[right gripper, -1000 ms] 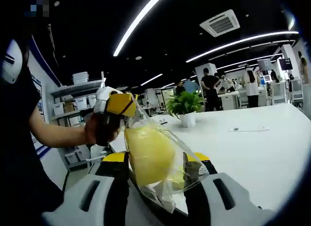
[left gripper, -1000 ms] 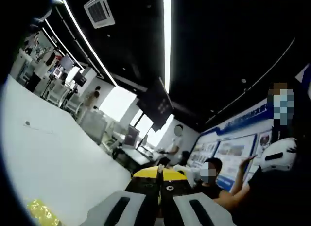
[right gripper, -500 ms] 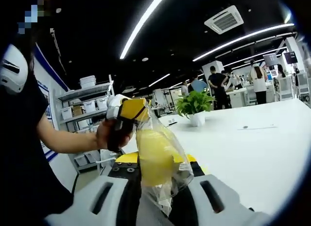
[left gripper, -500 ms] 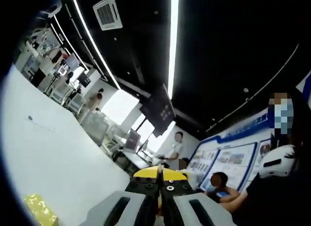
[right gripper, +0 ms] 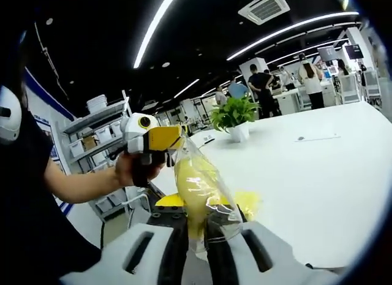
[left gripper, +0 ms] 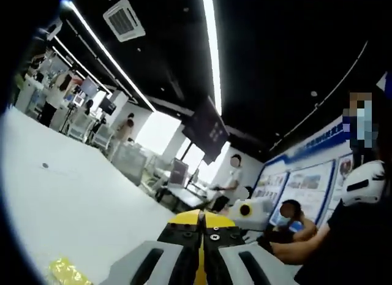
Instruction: Compare the silicone blocks by pressing each to a similar depth, holding the contact briefly, and releasing to observe deformation and rebound differences across the visible hardness samples.
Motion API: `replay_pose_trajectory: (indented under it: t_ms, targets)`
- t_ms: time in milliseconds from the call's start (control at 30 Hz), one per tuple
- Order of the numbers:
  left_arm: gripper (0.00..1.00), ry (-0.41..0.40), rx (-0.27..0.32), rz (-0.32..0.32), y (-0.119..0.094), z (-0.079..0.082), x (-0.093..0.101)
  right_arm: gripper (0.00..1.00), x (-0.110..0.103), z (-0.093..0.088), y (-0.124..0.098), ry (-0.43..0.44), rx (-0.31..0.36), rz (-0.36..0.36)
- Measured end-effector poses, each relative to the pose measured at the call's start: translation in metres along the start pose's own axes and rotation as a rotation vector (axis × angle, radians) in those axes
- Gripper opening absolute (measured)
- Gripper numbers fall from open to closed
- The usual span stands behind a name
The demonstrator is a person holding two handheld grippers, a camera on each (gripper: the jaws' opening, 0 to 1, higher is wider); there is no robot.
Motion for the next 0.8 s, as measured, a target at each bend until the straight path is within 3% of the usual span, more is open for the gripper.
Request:
replay_pose_trajectory:
  t_ms: [100, 200, 533, 800]
  targets:
    - [0.0, 0.001, -0.006, -0.012, 0.0, 0.004, 0.007, 0.04, -0.002, 0.0, -0.001, 0.02, -0.002, 0.015]
    - [0.0, 0.137, -0.019, -0.012, 0.0, 0.008, 0.012, 0.04, -0.006, 0.003, -0.002, 0.008, -0.005, 0.016]
    - [0.0, 0.161, -0.006, -0.022, -0.003, 0.02, 0.014, 0.04, -0.014, 0.009, -0.003, 0.004, -0.007, 0.043]
    - [0.0, 0.173, -0.08, 0.005, -0.002, 0.023, 0.01, 0.04, -0.013, 0.008, -0.001, 0.028, -0.013, 0.052]
Point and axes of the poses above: the point that each gripper's makers call its tool centre point, and the gripper's own axes: y roughly forward along the fingers, x roughly to its right, z roughly out of its top, the point moved 6 cm from there along -y, roughly backward along the fingers, and after that the axes turned 15 degrees about y, right-handed, at the moved point
